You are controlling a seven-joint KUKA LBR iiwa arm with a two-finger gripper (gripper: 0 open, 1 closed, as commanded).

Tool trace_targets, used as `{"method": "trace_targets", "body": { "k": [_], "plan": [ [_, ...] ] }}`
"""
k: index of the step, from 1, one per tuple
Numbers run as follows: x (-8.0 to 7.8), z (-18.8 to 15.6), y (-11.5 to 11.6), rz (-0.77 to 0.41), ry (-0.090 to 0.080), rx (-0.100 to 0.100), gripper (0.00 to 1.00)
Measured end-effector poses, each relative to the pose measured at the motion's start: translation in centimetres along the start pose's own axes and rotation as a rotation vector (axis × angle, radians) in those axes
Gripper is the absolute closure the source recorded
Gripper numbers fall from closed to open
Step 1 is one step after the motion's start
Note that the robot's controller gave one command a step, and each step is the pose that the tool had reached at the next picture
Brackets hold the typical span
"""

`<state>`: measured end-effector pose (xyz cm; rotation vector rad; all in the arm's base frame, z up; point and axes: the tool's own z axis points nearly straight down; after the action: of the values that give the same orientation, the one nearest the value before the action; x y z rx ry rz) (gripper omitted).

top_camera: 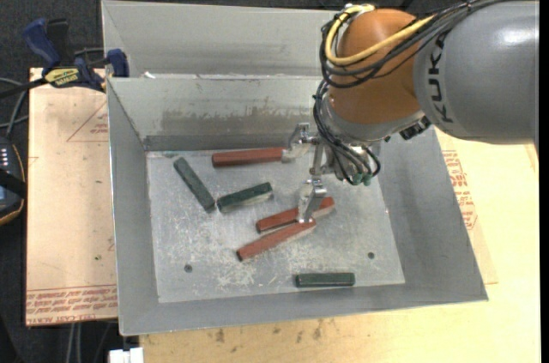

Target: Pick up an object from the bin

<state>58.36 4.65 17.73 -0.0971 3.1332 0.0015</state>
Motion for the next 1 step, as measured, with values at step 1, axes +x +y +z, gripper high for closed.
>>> {"method": "trace_targets", "body": {
  "k": [1],
  "plan": [
    [-0.59,3.75,0.97,-0.216,0.006,-0.001,0.0]
  ]
}}
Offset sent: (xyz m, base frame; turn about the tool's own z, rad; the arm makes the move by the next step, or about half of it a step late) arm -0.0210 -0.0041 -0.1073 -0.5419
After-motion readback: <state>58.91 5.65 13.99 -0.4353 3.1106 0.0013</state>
